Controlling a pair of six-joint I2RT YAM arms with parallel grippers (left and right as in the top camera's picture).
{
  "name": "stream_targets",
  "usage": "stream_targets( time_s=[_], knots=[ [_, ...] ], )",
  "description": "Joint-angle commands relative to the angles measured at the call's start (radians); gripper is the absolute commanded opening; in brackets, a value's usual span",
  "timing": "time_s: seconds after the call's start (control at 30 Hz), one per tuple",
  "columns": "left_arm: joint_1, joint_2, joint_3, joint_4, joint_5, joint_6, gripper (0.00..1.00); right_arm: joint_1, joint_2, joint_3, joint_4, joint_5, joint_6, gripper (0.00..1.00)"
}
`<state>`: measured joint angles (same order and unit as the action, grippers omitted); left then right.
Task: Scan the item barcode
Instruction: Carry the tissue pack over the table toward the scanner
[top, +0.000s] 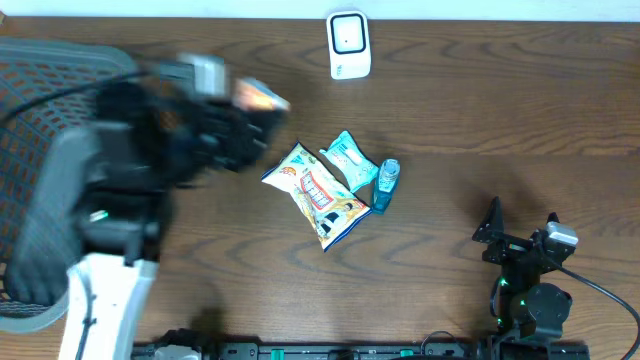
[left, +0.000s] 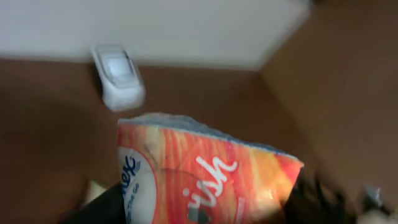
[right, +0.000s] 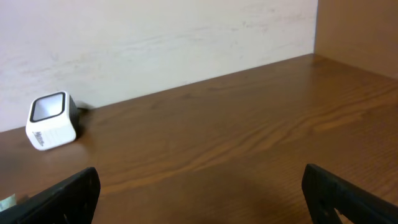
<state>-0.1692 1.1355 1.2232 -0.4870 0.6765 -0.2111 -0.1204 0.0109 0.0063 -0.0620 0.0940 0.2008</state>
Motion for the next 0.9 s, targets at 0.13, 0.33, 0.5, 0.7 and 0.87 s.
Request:
stream_targets(
  time_s=[0.13,0.33,0.5,0.7,0.87],
  knots=[
    [-0.311,0.185,0.008,-0.195,-0.583,0.087,0.61,-0.005,-0.005,-0.001,-0.003,0.002,-0.008,0.99],
    [-0.357,0.345,0.005,-0.351,-0.767,0.063,0.58,-0.005,-0.003,-0.001,-0.003,0.002,-0.007,0.99],
    [-0.358,0.462,0.003,-0.343,-0.768,-0.013,0.58,-0.005,-0.003,-0.001,-0.003,0.002,-0.007,0.99],
    [-0.358,0.588,0.003,-0.342,-0.768,-0.195,0.58,-0.005,-0.003,-0.001,-0.003,0.002,-0.007,0.99],
    [-0.364,0.684,0.003,-0.291,-0.763,-0.254,0.58,-0.005,-0.003,-0.001,-0.003,0.002,-0.007,0.99]
  ],
)
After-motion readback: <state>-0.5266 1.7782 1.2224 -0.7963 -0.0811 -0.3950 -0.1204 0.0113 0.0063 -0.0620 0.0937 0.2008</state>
